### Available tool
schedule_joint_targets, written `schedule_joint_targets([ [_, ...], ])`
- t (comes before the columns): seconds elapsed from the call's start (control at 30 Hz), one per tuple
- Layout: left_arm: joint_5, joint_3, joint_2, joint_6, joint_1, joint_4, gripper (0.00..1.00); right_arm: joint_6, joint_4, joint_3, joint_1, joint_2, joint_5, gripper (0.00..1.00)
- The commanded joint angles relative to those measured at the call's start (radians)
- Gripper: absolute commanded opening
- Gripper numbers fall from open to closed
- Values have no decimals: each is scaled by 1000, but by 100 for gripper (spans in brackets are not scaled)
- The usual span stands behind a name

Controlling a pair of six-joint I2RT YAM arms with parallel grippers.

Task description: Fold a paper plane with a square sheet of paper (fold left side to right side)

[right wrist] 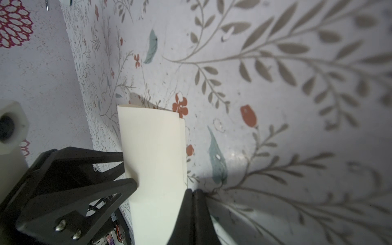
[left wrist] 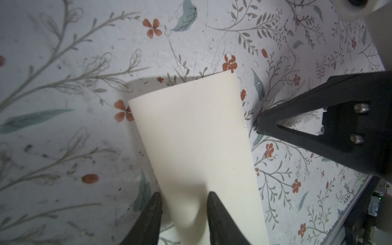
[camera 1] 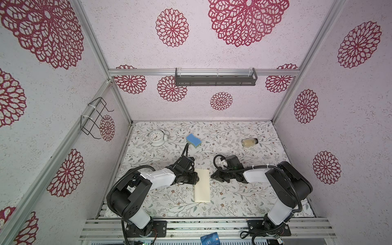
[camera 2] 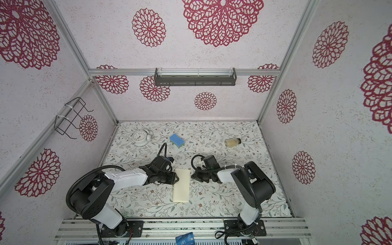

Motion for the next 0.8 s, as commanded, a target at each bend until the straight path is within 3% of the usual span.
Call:
schedule_joint_targets([
  [0.0, -16, 3, 21, -1, -8, -5, 39, 8, 0, -11, -4, -45, 9, 0],
  [0.33, -16, -9, 19, 4, -7, 5, 39, 10, 0, 6, 43, -95, -1, 0],
  [0.77, -13, -14, 22, 7, -8, 14, 39, 42, 41, 16, 132, -27, 19, 0],
])
